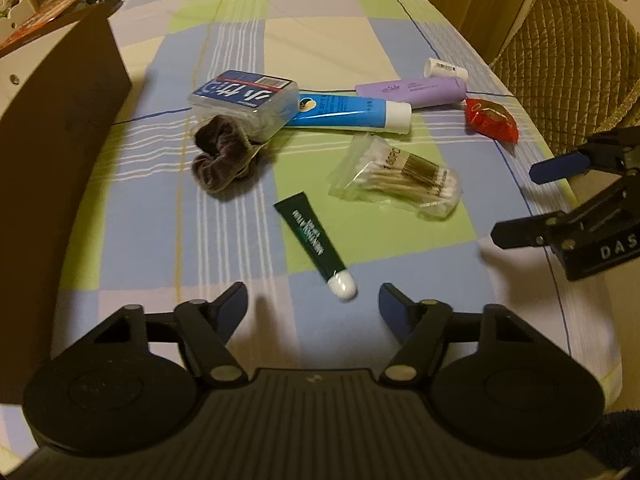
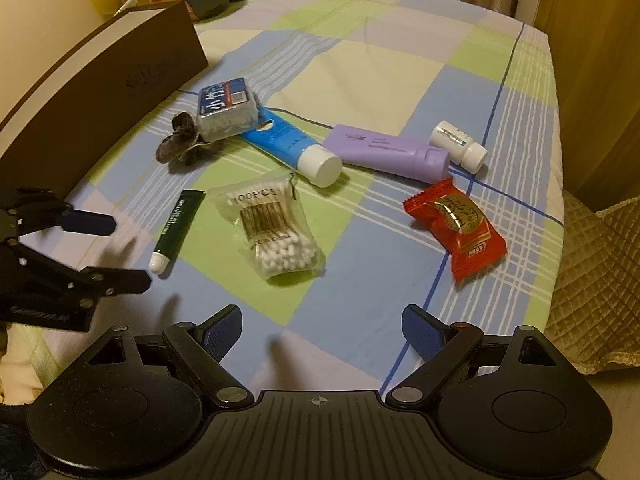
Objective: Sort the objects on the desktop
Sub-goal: 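Grasp the green Mentholatum tube with the left tool while the right tool grasps the cotton-swab bag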
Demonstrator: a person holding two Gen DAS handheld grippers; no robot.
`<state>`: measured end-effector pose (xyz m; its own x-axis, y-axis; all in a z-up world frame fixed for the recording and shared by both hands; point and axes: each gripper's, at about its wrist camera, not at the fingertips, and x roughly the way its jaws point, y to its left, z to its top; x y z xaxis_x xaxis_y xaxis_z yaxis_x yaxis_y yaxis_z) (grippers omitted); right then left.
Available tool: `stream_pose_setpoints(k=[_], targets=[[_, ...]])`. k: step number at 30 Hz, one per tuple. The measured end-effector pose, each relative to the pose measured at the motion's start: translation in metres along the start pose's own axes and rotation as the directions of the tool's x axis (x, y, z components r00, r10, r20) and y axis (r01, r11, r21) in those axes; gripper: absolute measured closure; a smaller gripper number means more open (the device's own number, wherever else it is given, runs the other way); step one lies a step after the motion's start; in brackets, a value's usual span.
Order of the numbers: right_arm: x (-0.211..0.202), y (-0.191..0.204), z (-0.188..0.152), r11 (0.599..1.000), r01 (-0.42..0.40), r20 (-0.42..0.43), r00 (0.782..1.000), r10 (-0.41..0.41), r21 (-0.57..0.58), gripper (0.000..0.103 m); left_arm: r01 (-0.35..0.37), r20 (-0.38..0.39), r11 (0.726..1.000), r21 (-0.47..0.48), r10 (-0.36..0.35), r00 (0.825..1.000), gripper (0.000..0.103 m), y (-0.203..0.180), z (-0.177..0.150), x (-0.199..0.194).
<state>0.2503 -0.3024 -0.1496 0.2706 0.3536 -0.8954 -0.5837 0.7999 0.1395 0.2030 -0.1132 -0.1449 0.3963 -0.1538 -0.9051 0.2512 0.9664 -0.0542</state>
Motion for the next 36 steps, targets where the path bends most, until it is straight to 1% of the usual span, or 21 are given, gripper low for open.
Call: stream_pose_setpoints(k=[2,4,5,6,7,10,11,12,13,17,21,25,27,28,29,30,32,34,36], targets=[[0.001,-0.003,0.002,1.0,-0.005,0.001,1.0,0.005,0.001,0.013,0.004,-0.001,1.0,-0.003,-0.004,1.0,0.043,0.0,0.005,0.008],[0.002,-0.004,0.003,1.0,-0.014,0.003,1.0,0.014,-0.003,0.013,0.011,-0.005,1.0,-0.009,-0.011,1.0,0.044,0.0,0.01,0.016],[0.002,-0.005,0.004,1.0,-0.018,0.006,1.0,0.018,-0.006,0.013,0.015,-0.006,1.0,-0.009,-0.015,1.0,0.048,0.001,0.012,0.02],[0.003,-0.004,0.005,1.0,-0.026,0.008,1.0,0.026,-0.012,0.013,0.017,-0.01,1.0,-0.009,-0.017,1.0,0.056,0.001,0.014,0.024],[0.004,-0.004,0.006,0.999,-0.033,0.011,0.999,0.033,-0.017,0.013,0.008,0.005,1.0,0.002,-0.008,1.0,0.057,0.001,0.015,0.025],[0.006,-0.001,0.01,0.998,-0.054,0.026,0.998,0.055,-0.041,0.013,-0.012,0.026,0.998,0.055,0.011,1.0,0.068,-0.001,0.018,0.027],[0.007,0.001,0.012,0.997,-0.063,0.032,0.997,0.065,-0.051,0.013,-0.006,0.027,0.998,0.058,0.005,1.0,0.076,0.001,0.018,0.026],[0.009,0.003,0.015,0.996,-0.071,0.04,0.997,0.073,-0.06,0.013,-0.005,0.027,0.998,0.063,0.004,1.0,0.087,0.002,0.018,0.026],[0.01,0.004,0.017,0.995,-0.077,0.046,0.996,0.08,-0.068,0.013,-0.006,0.025,0.997,0.072,0.005,1.0,0.09,0.003,0.018,0.025],[0.021,0.017,0.029,0.988,-0.094,0.058,0.993,0.102,-0.123,0.014,-0.01,0.013,0.996,0.092,0.009,1.0,0.09,0.009,0.009,0.019],[0.036,0.028,0.039,0.981,-0.099,0.052,0.993,0.109,-0.168,0.014,-0.008,0.002,0.996,0.083,0.008,1.0,0.09,0.018,-0.003,0.01],[0.052,0.036,0.045,0.975,-0.079,0.026,0.996,0.087,-0.208,0.014,-0.023,0.004,0.997,0.067,0.023,1.0,0.09,0.028,-0.012,-0.001],[0.058,0.038,0.046,0.974,-0.068,0.008,0.997,0.072,-0.218,0.036,-0.029,0.01,0.998,0.055,0.029,1.0,0.09,0.033,-0.014,-0.007],[0.059,0.038,0.046,0.974,-0.058,0.011,0.998,0.062,-0.219,0.039,-0.029,0.017,0.998,0.05,0.028,0.999,0.09,0.036,-0.015,-0.011],[0.06,0.038,0.047,0.974,-0.05,0.013,0.998,0.054,-0.219,0.04,-0.028,0.023,0.998,0.047,0.027,0.999,0.09,0.038,-0.016,-0.016],[0.06,0.04,0.046,0.973,-0.038,0.009,0.999,0.041,-0.226,0.044,-0.028,0.027,0.999,0.046,0.027,0.999,0.09,0.039,-0.017,-0.019],[0.059,0.045,0.045,0.965,0.004,0.013,1.0,-0.001,-0.264,0.073,-0.027,0.04,0.999,0.047,0.025,0.999,0.09,0.042,-0.018,-0.028],[0.056,0.046,0.044,0.966,-0.022,-0.015,1.0,0.019,-0.257,0.08,-0.023,0.051,0.999,0.049,0.02,0.998,0.09,0.045,-0.019,-0.037],[0.054,0.05,0.042,0.962,-0.018,-0.032,0.999,0.01,-0.271,0.082,-0.017,0.068,0.999,0.052,0.013,0.998,0.09,0.049,-0.02,-0.047]])
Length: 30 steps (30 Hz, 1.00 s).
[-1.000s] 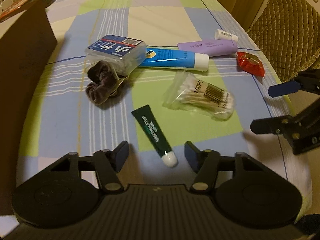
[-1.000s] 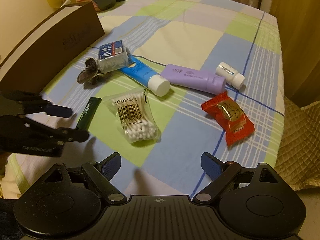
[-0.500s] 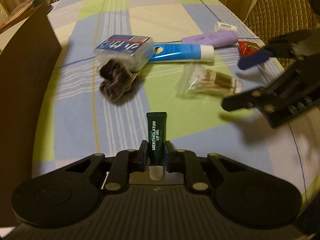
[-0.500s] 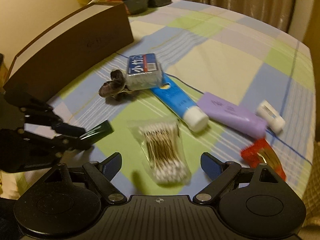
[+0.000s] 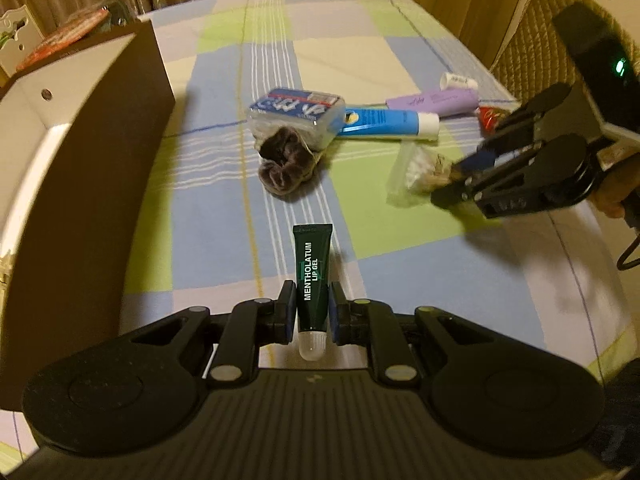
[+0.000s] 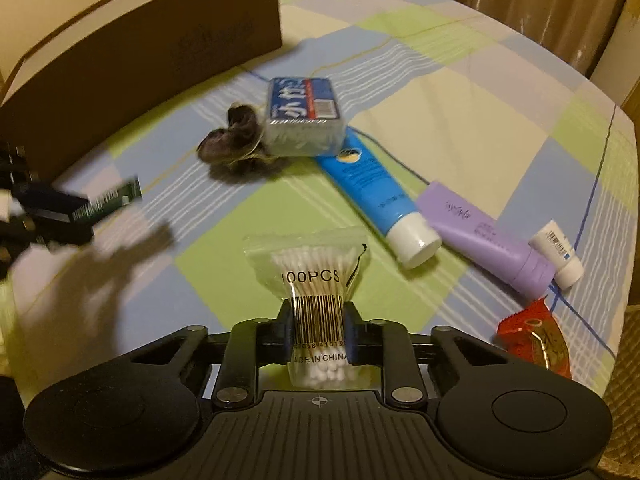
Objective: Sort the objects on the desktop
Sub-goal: 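Grasp the green Mentholatum tube with the left tool while the right tool grasps the cotton-swab bag, then carry the tube and cotton-swab bag over the brown box with both tools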
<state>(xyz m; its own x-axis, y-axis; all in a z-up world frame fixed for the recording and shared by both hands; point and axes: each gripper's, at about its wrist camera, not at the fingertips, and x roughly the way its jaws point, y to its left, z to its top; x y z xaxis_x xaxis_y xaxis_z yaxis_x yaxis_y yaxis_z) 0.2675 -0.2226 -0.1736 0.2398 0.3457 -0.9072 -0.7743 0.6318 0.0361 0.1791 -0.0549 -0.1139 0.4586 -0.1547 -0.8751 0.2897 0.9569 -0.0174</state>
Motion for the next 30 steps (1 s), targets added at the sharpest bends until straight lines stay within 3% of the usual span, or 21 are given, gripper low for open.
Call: stream_pose_setpoints(k=[6,13,21,25,30], targets=[[-0.019,0.018,0.009,0.997,-0.076,0.016,0.997,0.075,0.035,0.082,0.007,0.04,1.0,-0.008,-0.006,0.999,0.09,0.017,-0.002,-0.029],[-0.051,0.055,0.05,0.986,-0.162,0.104,0.982,0.159,0.023,0.082,-0.026,0.095,0.999,-0.025,0.028,0.995,0.09,0.053,-0.004,-0.072],[-0.076,0.105,0.117,0.959,-0.278,0.198,0.938,0.285,-0.064,0.082,-0.108,0.169,0.993,-0.057,0.116,0.979,0.09,0.116,-0.011,-0.13],[-0.075,0.13,0.154,0.951,-0.289,0.229,0.923,0.308,-0.115,0.082,-0.166,0.182,0.984,-0.07,0.177,0.967,0.09,0.15,-0.007,-0.14],[-0.065,0.154,0.199,0.944,-0.293,0.239,0.916,0.323,-0.15,0.082,-0.174,0.196,0.982,-0.074,0.185,0.963,0.09,0.18,-0.001,-0.139]])
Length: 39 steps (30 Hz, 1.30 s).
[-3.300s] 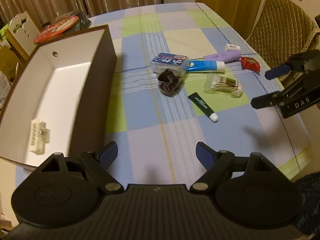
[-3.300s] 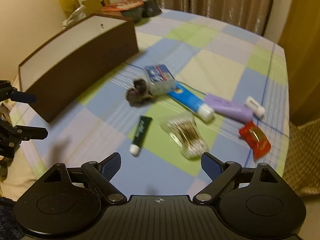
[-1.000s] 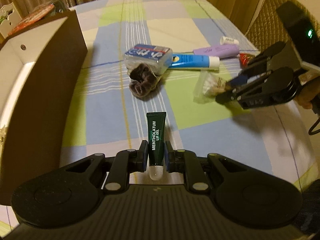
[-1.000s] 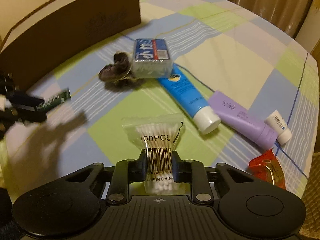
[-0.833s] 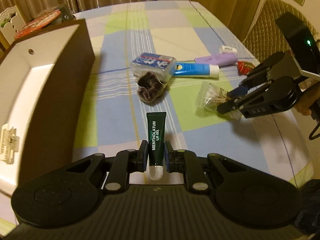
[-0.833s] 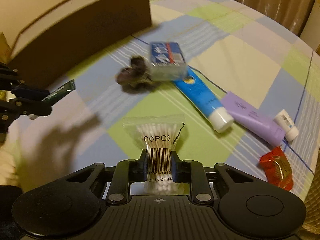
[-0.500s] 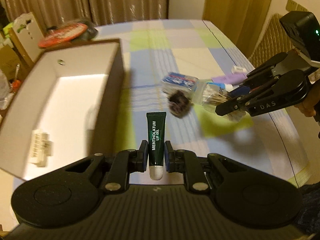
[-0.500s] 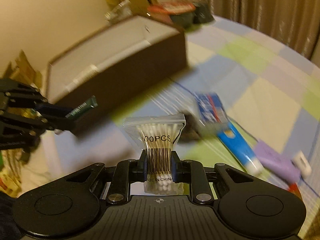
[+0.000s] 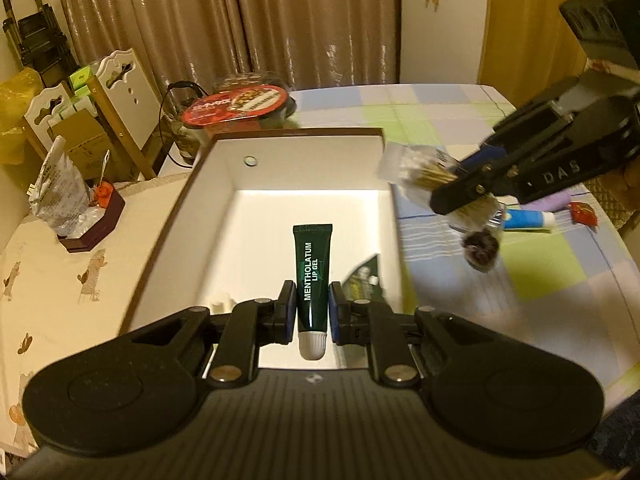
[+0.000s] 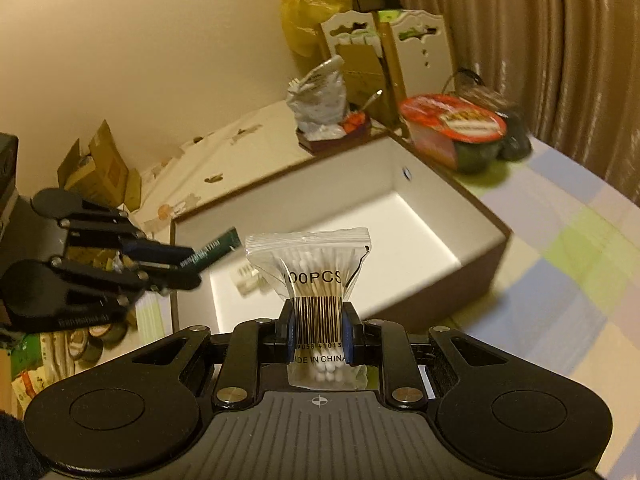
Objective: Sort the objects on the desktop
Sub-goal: 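Carry the tube and cotton-swab bag over the brown box with both tools, then open the left tool to drop the tube while the right tool releases the swab bag into the box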
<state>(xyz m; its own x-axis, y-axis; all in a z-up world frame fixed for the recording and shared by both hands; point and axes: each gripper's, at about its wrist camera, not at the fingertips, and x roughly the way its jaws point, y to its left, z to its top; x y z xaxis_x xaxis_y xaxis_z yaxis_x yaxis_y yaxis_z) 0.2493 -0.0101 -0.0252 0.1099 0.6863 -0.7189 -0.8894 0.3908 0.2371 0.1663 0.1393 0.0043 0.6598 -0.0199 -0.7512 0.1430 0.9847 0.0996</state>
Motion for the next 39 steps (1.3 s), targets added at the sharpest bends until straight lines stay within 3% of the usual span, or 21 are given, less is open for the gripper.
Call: stream_pose_setpoints(k=[10,18,25,27,28,29,30,39], targets=[[0.07,-0.009,0.039,0.998,-0.012,-0.134,0.991,0.003,-0.063,0.082,0.067,-0.076,0.998,-0.003,-0.067,0.995,0.09,0.035,-0.003,0.046],[0.128,-0.019,0.04,0.996,-0.017,-0.283,0.959,-0.007,-0.083,0.082,0.092,-0.176,0.996,-0.02,-0.094,0.98,0.09,0.053,-0.014,0.08],[0.158,-0.025,0.037,0.996,-0.003,-0.351,0.936,-0.031,-0.095,0.082,0.11,-0.233,0.991,-0.073,-0.124,0.964,0.09,0.062,-0.019,0.101],[0.163,-0.024,0.036,0.994,-0.007,-0.368,0.929,-0.035,-0.113,0.081,0.121,-0.252,0.988,-0.095,-0.141,0.957,0.079,0.061,-0.021,0.106],[0.164,-0.024,0.036,0.993,-0.006,-0.368,0.929,-0.038,-0.117,0.063,0.124,-0.254,0.987,-0.098,-0.145,0.956,0.076,0.061,-0.021,0.107],[0.164,-0.024,0.035,0.992,0.011,-0.363,0.93,-0.056,-0.124,0.028,0.124,-0.255,0.988,-0.097,-0.145,0.956,0.075,0.059,-0.021,0.108],[0.163,-0.023,0.035,0.989,0.025,-0.355,0.932,-0.076,-0.147,0.021,0.124,-0.259,0.987,-0.098,-0.146,0.955,0.072,0.059,-0.022,0.108],[0.148,-0.023,0.037,0.981,-0.021,-0.366,0.929,-0.053,-0.194,0.021,0.098,-0.243,0.988,-0.117,-0.124,0.962,0.063,0.064,-0.017,0.088]])
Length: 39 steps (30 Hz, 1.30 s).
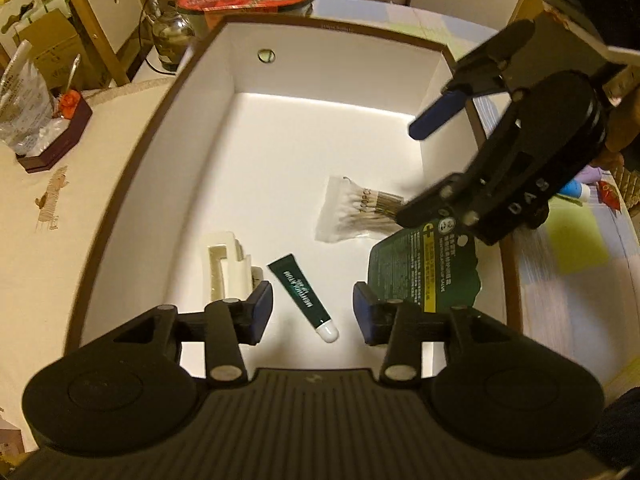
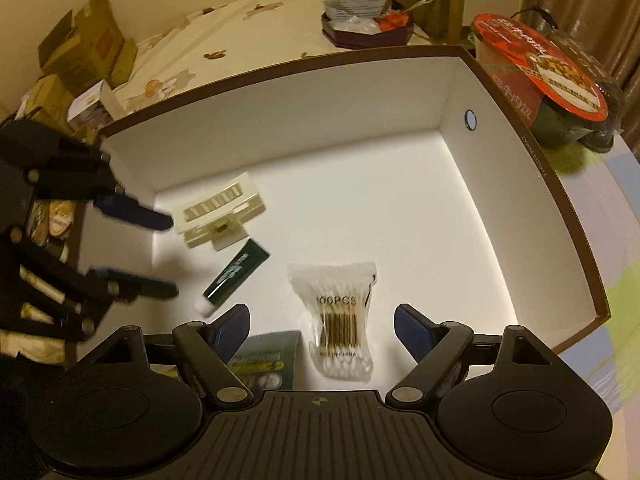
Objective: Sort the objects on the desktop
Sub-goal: 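Open the left tool to drop the tube while the right tool releases the swab bag into the box, then move both tools back toward the floss box and scrunchie on the tablecloth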
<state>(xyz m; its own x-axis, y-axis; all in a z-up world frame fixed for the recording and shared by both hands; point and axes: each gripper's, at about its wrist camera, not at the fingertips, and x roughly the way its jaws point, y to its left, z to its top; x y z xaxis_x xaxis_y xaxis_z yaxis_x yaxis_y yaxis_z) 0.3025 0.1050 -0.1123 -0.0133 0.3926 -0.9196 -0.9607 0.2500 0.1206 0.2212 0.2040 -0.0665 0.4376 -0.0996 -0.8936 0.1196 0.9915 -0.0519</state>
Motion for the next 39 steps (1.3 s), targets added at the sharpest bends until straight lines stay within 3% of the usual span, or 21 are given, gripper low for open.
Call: stream_pose_setpoints(k=[8,25,27,28,29,39], targets=[[-0.02,0.015,-0.009,0.998,-0.003,0.02,1.0,0.004,-0.063,0.021,-0.048,0.031,0.999,-0.004,0.048,0.998,0.052,-0.008,0.0,-0.023],[-0.064,0.052,-0.05,0.988,0.024,0.087,0.996,-0.011,-0.15,0.02,-0.177,0.071,0.983,-0.045,0.18,0.981,0.034,-0.051,-0.033,-0.072],[-0.07,0.054,-0.058,0.989,0.026,0.095,0.995,-0.012,-0.146,0.017,-0.187,0.076,0.981,-0.052,0.191,0.979,0.033,-0.057,-0.037,-0.077],[-0.073,0.055,-0.062,0.989,0.028,0.102,0.995,-0.013,-0.145,0.004,-0.191,0.079,0.98,-0.055,0.195,0.978,0.033,-0.061,-0.039,-0.08],[-0.077,0.056,-0.067,0.988,0.034,0.114,0.993,-0.017,-0.148,0.0,-0.196,0.083,0.979,-0.058,0.201,0.976,0.032,-0.065,-0.041,-0.082],[-0.107,0.062,-0.103,0.989,0.038,0.158,0.987,-0.015,-0.144,0.0,-0.237,0.11,0.968,-0.077,0.245,0.963,0.027,-0.106,-0.058,-0.103]])
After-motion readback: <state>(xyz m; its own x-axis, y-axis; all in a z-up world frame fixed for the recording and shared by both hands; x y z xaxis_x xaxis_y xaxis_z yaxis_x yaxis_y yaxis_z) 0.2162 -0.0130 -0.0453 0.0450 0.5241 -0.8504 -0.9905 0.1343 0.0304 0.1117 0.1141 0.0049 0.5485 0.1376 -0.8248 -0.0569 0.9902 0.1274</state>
